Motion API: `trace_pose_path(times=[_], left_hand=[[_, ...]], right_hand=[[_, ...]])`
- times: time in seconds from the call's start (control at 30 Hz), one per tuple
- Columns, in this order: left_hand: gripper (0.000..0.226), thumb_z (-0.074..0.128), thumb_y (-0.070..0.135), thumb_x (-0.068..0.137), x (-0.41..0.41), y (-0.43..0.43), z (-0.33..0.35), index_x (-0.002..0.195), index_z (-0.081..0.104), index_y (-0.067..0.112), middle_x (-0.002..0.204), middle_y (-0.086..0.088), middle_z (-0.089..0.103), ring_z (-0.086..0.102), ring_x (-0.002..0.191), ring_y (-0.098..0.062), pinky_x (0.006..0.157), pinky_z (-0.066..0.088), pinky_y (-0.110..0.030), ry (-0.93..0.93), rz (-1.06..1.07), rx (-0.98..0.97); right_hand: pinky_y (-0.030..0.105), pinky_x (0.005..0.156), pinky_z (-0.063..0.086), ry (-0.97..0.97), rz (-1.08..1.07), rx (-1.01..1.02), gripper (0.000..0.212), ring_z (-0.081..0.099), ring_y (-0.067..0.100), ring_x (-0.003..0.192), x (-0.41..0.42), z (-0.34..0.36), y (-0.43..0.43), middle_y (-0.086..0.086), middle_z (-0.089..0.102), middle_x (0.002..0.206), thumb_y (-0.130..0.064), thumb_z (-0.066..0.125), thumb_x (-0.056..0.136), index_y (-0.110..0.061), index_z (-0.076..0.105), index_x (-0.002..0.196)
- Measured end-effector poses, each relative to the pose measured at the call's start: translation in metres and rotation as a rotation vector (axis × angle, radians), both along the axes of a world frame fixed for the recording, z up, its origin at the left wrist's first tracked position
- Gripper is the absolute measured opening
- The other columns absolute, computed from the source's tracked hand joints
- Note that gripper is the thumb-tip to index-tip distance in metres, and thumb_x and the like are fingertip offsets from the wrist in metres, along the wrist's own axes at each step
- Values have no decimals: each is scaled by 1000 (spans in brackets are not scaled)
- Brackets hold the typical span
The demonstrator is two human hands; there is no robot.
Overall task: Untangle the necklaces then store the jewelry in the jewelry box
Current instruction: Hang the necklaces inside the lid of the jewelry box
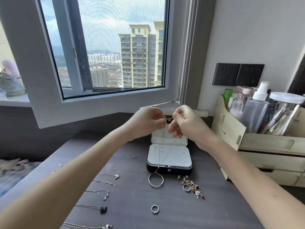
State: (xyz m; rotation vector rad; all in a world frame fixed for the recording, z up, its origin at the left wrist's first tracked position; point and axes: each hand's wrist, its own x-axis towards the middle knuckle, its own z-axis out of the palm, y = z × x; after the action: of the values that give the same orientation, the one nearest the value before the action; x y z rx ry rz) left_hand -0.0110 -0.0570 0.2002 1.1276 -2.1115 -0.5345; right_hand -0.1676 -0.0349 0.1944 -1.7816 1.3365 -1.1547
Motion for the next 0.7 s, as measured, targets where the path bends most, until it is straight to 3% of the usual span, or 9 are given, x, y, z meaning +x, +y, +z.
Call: trace_pose_path(times=[0.07, 0.17, 0.27, 0.4, 0.53, 0.7], left_hand=[[16, 58, 26, 76, 1, -3, -1, 73, 66, 13, 78, -5, 70, 62, 76, -16, 84, 51, -43, 67, -10, 83], [13, 55, 31, 69, 1, -8, -1, 69, 63, 21, 72, 1, 67, 58, 72, -12, 83, 49, -43, 76, -14, 112], [9, 60, 25, 82, -2, -16, -2, 73, 62, 23, 79, 2, 67, 58, 77, -12, 86, 48, -41, 36, -31, 103], [9, 58, 23, 91, -7, -31, -2, 83, 63, 20, 84, 7, 66, 60, 83, -14, 82, 48, -30, 58, -46, 87], [9, 56, 17, 92, -16, -56, -17, 89, 64, 16, 89, 9, 64, 58, 85, -10, 78, 44, -22, 52, -7, 46], [40, 41, -5, 81, -27, -101, -67, 107, 66, 12, 115, -2, 64, 54, 109, -22, 92, 40, -28, -265, 149, -54]], right_hand=[[22, 53, 40, -7, 53, 35, 7, 50, 10, 54, -4, 1, 0, 1, 59, 66, -21, 49, 97, -14, 49, 97], [19, 59, 38, 203, 127, 62, 22, 46, 5, 60, -15, 5, -5, -7, 52, 67, -30, 65, 86, -20, 60, 105], [22, 63, 41, 319, 108, -9, 11, 49, 5, 63, -18, 15, -11, -5, 57, 68, -24, 65, 86, -17, 71, 91], [17, 49, 39, 316, 50, -42, 19, 47, 3, 50, -22, 31, -23, -1, 58, 60, -23, 61, 89, -8, 70, 82], [23, 48, 39, 208, -31, -76, 17, 49, 9, 50, -28, 41, -51, 1, 58, 59, -20, 58, 92, -8, 66, 82], [32, 54, 37, 75, -111, -87, 16, 49, 20, 60, -31, 47, -94, 3, 60, 61, -20, 57, 91, -12, 64, 79]])
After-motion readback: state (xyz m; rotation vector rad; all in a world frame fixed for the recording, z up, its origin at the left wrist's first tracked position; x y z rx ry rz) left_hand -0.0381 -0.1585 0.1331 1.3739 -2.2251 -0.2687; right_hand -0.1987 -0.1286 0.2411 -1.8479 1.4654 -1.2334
